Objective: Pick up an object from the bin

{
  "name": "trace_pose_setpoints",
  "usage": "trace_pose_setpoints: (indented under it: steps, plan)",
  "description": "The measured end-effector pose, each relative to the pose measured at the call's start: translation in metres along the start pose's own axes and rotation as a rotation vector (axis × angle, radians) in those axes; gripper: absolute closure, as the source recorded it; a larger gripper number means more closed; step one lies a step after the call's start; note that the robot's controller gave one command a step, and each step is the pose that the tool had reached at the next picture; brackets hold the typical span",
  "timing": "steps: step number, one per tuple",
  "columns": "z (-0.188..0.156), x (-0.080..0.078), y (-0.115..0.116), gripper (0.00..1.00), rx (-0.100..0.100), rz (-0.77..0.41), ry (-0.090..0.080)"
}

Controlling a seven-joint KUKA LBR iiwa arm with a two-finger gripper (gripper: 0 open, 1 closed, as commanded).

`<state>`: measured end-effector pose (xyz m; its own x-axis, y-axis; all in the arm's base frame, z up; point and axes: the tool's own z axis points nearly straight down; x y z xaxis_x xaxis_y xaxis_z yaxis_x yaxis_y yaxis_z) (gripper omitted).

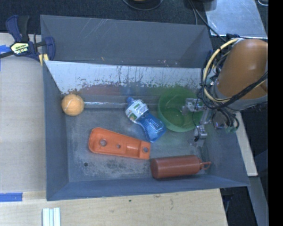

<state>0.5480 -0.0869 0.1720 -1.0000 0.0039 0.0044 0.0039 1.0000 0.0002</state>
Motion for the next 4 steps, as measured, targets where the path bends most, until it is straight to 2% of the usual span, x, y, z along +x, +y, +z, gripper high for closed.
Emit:
trace_pose_setpoints:
  steps: [1, 2, 3, 4]
  plan:
    - [-0.005, -0.002, 0.001, 0.0, 0.001, -0.004, -0.008]
    - [0.1, -0.055, -0.015, 0.0, 0.0, 0.157, -0.004]
    - [0.099, -0.057, -0.011, 0.0, 0.002, 0.11, -0.007]
    - [0.099, -0.055, -0.015, 0.0, 0.0, 0.155, -0.005]
